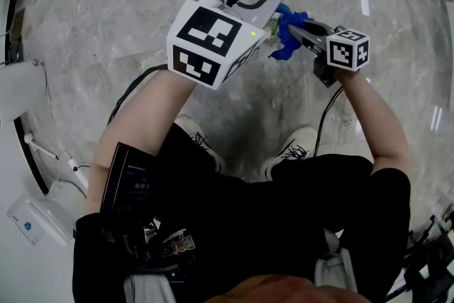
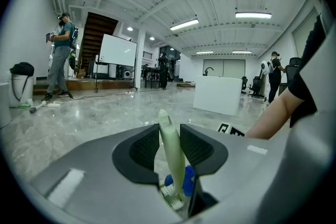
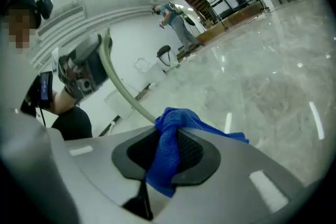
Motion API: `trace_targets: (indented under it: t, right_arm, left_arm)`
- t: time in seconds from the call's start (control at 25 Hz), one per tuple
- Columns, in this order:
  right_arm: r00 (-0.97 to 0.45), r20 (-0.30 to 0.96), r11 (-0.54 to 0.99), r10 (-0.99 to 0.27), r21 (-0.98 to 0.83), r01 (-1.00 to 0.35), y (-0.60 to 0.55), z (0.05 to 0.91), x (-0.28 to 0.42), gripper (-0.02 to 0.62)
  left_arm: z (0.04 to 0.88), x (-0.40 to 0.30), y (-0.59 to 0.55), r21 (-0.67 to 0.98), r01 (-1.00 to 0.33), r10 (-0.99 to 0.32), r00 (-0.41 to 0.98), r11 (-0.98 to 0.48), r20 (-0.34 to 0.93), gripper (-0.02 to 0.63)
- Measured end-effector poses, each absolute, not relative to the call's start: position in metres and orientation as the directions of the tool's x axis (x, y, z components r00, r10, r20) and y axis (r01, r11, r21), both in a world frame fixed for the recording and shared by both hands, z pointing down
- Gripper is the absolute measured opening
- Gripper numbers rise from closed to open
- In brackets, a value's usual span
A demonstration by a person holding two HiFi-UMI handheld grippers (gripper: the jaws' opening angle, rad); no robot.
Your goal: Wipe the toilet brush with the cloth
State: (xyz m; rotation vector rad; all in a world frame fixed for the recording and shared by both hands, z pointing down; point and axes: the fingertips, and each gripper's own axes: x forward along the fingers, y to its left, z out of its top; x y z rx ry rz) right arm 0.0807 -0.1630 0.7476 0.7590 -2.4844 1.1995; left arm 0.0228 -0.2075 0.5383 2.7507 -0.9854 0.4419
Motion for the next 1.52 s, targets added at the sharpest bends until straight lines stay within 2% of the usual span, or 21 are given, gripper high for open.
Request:
trace_targets:
  t: [0.16, 0.32, 0.56, 0.68, 0.8, 0.88, 1.08, 1.28, 1.4, 1.52]
  right_arm:
    - [-0.915, 0.271, 0.589, -0.299, -0.702, -0.400, -0.172, 0.682, 0.053, 0.080]
    - [-0.971, 0.093, 0.687, -0.221, -0.691, -0.223, -0.175, 0.617, 0.032, 0.080]
    - [-0.945, -0.223, 0.740, -0.238, -0.672, -0.028, -0.202, 0.521, 0.055, 0.078]
    - [-0.933, -0.282, 0.759, -0.223, -0.651, 0.016, -0.205, 0.500, 0.058, 0.078]
    - [-0.949, -0.253, 0.736, -0.189, -0.677, 0.033, -0.196, 0.518, 0.050, 0.078]
    - [-0.968, -0.178, 0.705, -0.176, -0.709, 0.002, -0.188, 0.547, 0.043, 0.078]
    - [-0.985, 0.143, 0.637, -0.095, -0.752, -0.170, -0.157, 0.653, 0.031, 0.078]
    - [-0.894, 0.446, 0.614, 0.046, -0.719, -0.327, -0.109, 0.757, 0.029, 0.078]
    - [-0.888, 0.450, 0.588, 0.094, -0.745, -0.315, -0.096, 0.771, 0.008, 0.078]
    - [-0.932, 0.363, 0.585, -0.015, -0.752, -0.302, -0.120, 0.740, -0.012, 0.078]
  left_arm:
    - [0.540, 0.023, -0.205, 0.086, -0.630, -0.571, 0.747, -0.772, 0.340, 0.135]
    - [0.540, 0.021, -0.206, 0.086, -0.635, -0.576, 0.743, -0.768, 0.342, 0.135]
    - [0.538, 0.018, -0.207, 0.091, -0.635, -0.576, 0.744, -0.767, 0.339, 0.135]
    - [0.537, 0.019, -0.206, 0.093, -0.632, -0.574, 0.747, -0.769, 0.335, 0.135]
    - [0.535, 0.020, -0.207, 0.099, -0.632, -0.575, 0.750, -0.768, 0.329, 0.135]
    - [0.533, 0.020, -0.207, 0.101, -0.632, -0.575, 0.751, -0.769, 0.324, 0.135]
    - [0.530, 0.022, -0.207, 0.106, -0.628, -0.573, 0.756, -0.771, 0.316, 0.136]
    - [0.527, 0.023, -0.207, 0.108, -0.624, -0.571, 0.762, -0.774, 0.307, 0.137]
    - [0.526, 0.023, -0.207, 0.113, -0.620, -0.570, 0.767, -0.776, 0.296, 0.137]
    - [0.524, 0.024, -0.209, 0.111, -0.622, -0.573, 0.766, -0.775, 0.293, 0.137]
